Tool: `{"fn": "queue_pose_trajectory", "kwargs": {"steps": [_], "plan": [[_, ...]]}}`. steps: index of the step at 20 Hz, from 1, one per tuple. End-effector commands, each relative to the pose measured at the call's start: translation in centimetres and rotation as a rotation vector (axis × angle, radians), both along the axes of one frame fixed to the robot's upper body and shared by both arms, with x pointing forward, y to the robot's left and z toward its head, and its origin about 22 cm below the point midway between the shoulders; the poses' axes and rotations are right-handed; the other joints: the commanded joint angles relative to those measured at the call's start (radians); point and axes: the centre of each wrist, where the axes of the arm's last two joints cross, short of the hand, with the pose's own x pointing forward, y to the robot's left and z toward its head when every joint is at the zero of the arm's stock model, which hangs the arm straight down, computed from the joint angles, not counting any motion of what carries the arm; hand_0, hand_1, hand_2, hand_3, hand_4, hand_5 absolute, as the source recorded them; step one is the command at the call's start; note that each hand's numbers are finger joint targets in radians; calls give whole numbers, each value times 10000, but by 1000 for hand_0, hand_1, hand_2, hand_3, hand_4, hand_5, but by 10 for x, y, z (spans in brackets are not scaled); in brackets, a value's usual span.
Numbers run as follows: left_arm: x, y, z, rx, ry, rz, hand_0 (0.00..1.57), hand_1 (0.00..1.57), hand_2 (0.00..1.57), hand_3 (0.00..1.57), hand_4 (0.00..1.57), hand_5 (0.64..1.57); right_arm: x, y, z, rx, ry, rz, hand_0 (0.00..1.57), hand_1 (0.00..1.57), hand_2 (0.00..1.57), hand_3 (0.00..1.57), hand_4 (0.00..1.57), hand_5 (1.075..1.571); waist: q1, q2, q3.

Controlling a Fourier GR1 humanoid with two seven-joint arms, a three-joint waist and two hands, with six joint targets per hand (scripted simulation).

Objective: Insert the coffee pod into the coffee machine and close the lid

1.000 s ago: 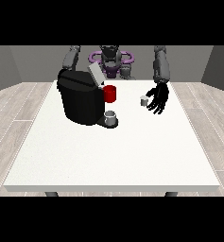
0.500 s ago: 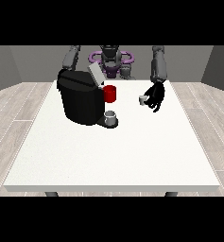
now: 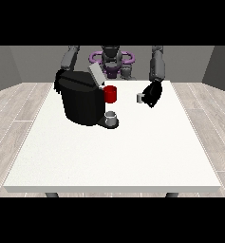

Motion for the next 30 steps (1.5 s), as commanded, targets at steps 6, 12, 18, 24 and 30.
{"fn": "queue_pose_trajectory", "kwargs": {"steps": [6, 12, 18, 24, 30], "plan": [[17, -19, 16, -1244, 17, -345, 1457, 1457, 1437, 1348, 571, 1571, -5, -6, -24, 19, 565, -236, 0, 0, 0, 0, 290, 1571, 365, -527, -32], [31, -57, 39, -1243, 366, -870, 1420, 1420, 1392, 1289, 596, 1571, -8, -15, -35, 59, 1046, -371, 0, 0, 0, 0, 283, 1571, 390, -1193, -31], [46, -62, 71, -2004, 373, -1098, 1451, 1451, 1446, 1387, 604, 1571, -18, 7, -45, -332, 1456, 7, 0, 0, 0, 0, 219, 1571, 273, -1659, -33], [40, -64, 76, -1614, 638, -1192, 1451, 1451, 1446, 1387, 604, 1571, -22, -9, -43, -148, 1553, -278, 0, 0, 0, 0, 335, 1571, 478, -1988, -31], [61, -87, 126, -2303, -140, -654, 1365, 1365, 1412, 1359, 658, 1571, -12, -19, -30, -188, 1083, 202, 0, 0, 0, 0, 232, 1571, -30, -1592, -31]]}}
